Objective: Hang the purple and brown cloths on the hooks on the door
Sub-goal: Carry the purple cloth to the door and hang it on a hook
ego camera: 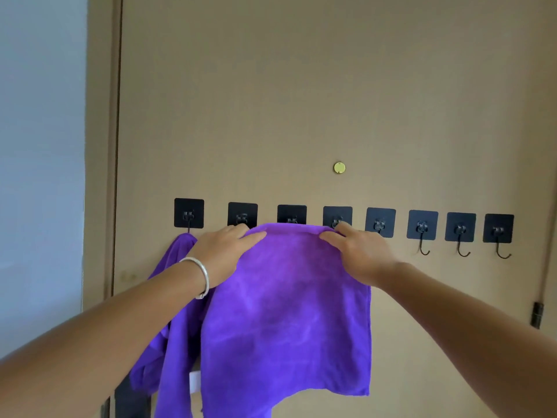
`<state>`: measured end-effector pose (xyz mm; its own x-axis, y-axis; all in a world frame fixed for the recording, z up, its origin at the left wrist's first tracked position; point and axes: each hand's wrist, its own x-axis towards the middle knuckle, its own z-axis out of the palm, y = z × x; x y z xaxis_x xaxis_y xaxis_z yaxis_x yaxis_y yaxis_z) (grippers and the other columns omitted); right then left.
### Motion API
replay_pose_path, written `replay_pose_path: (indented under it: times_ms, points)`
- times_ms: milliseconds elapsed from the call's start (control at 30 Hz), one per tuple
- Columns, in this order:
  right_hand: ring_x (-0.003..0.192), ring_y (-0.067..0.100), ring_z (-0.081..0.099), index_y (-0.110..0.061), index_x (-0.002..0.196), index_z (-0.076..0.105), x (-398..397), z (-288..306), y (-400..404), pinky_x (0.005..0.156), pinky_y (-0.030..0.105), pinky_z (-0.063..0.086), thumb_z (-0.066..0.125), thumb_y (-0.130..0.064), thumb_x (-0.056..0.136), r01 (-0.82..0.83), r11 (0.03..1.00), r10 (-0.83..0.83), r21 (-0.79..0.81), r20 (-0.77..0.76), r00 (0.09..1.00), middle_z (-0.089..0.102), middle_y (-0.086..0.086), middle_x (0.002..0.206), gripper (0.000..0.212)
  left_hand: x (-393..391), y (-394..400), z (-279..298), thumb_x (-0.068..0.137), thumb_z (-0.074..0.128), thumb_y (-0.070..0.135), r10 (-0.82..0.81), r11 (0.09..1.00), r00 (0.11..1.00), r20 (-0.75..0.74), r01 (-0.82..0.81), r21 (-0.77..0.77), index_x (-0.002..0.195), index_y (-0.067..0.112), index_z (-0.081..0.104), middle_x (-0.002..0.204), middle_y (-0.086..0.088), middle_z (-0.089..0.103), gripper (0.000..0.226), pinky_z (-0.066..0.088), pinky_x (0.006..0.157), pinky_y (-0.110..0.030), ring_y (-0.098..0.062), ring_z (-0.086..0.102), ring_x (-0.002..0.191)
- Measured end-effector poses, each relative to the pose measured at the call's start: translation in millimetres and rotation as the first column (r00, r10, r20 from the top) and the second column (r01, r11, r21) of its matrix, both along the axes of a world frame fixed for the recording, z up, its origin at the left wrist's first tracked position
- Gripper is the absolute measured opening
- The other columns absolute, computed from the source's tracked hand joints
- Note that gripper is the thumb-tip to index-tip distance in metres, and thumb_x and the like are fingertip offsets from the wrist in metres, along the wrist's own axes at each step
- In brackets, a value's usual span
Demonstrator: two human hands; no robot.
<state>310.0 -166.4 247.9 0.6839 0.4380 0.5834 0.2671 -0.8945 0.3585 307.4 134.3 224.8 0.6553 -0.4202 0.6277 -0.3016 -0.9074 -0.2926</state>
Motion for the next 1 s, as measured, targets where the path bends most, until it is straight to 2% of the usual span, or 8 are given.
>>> replay_pose_path:
  times_ms: [100, 267, 400, 567, 700, 767, 867, 1000]
  points:
    - [0.069, 0.029, 0.052, -0.025, 0.138, 0.034, 18, 6, 23, 0.053, 0.032, 0.032, 0.036, -0.013, 0.091, 0.070, 0.997, -0.071, 0.032, 0.015, 0.997, 0.044, 0.002, 0.115, 0.048, 14, -18, 13, 0.082, 0.042, -0.005, 0.106, 0.994, 0.994, -0.026, -0.106, -0.022, 0.148, 0.025, 0.027, 0.115, -0.002, 0.040, 0.074, 0.033, 0.059, -0.034, -0.023, 0.046, 0.097]
    - [0.087, 0.028, 0.062, -0.015, 0.124, 0.045, 35, -9, 44, 0.058, 0.034, 0.032, 0.039, -0.013, 0.089, 0.137, 0.990, -0.138, -0.025, -0.040, 0.990, 0.051, 0.005, 0.113, 0.035, 25, -52, 13, 0.084, 0.041, -0.001, 0.212, 0.976, 0.971, -0.112, -0.215, -0.013, 0.109, 0.012, 0.049, 0.101, -0.007, 0.044, 0.030, 0.038, 0.060, -0.037, -0.028, 0.049, 0.078]
    - [0.090, 0.030, 0.063, -0.015, 0.121, 0.047, 41, -35, 44, 0.062, 0.033, 0.035, 0.040, -0.012, 0.088, 0.088, 0.995, -0.091, -0.045, -0.088, 0.992, 0.056, 0.006, 0.110, 0.033, 30, -66, -6, 0.091, 0.038, 0.007, 0.181, 0.982, 0.962, -0.205, -0.190, -0.023, 0.110, 0.019, 0.054, 0.110, -0.006, 0.054, 0.028, 0.037, 0.071, -0.035, -0.029, 0.059, 0.095]
    - [0.091, 0.029, 0.060, -0.021, 0.120, 0.052, 46, -61, 48, 0.063, 0.033, 0.038, 0.040, -0.019, 0.089, 0.001, 0.998, 0.011, 0.070, -0.167, 0.986, 0.056, 0.003, 0.109, 0.032, 25, -87, -32, 0.090, 0.046, 0.010, 0.226, 0.969, 0.900, -0.373, -0.248, -0.012, 0.114, 0.020, 0.059, 0.122, -0.005, 0.048, 0.029, 0.043, 0.079, -0.038, -0.028, 0.052, 0.109]
    - [0.104, 0.026, 0.048, -0.020, 0.113, 0.061, 49, -72, 50, 0.076, 0.036, 0.040, 0.041, -0.028, 0.093, -0.057, 0.997, 0.062, 0.057, -0.089, 0.994, 0.048, 0.005, 0.116, 0.030, 23, -96, -44, 0.090, 0.046, 0.025, 0.324, 0.921, 0.934, -0.150, -0.275, 0.275, 0.114, 0.015, 0.064, 0.122, -0.006, 0.043, 0.031, 0.032, 0.097, -0.041, -0.029, 0.037, 0.114]
    - [0.104, 0.026, 0.049, -0.018, 0.113, 0.061, 52, -74, 49, 0.075, 0.035, 0.040, 0.040, -0.025, 0.094, -0.079, 0.995, 0.086, 0.068, -0.114, 0.990, 0.049, 0.006, 0.117, 0.029, 25, -98, -51, 0.092, 0.044, 0.026, 0.316, 0.915, 0.926, -0.205, -0.240, 0.324, 0.115, 0.013, 0.063, 0.119, -0.009, 0.052, 0.033, 0.035, 0.094, -0.042, -0.031, 0.044, 0.111]
    - [0.099, 0.026, 0.055, -0.016, 0.115, 0.055, 52, -74, 50, 0.072, 0.035, 0.044, 0.041, -0.018, 0.094, -0.127, 0.984, 0.152, 0.127, -0.215, 0.965, 0.055, 0.005, 0.114, 0.025, 25, -99, -56, 0.094, 0.042, 0.021, 0.236, 0.970, 0.857, -0.458, -0.177, 0.168, 0.113, 0.008, 0.058, 0.117, -0.014, 0.060, 0.028, 0.046, 0.086, -0.041, -0.036, 0.058, 0.104]
    - [0.082, 0.025, 0.059, -0.020, 0.107, 0.056, 45, -70, 39, 0.061, 0.032, 0.041, 0.040, -0.020, 0.093, -0.157, 0.970, 0.200, 0.188, -0.237, 0.951, 0.058, 0.000, 0.094, 0.021, 17, -89, -37, 0.095, 0.041, 0.023, 0.251, 0.967, 0.848, -0.466, -0.201, 0.156, 0.101, 0.011, 0.060, 0.107, -0.011, 0.063, 0.023, 0.041, 0.071, -0.034, -0.034, 0.060, 0.096]
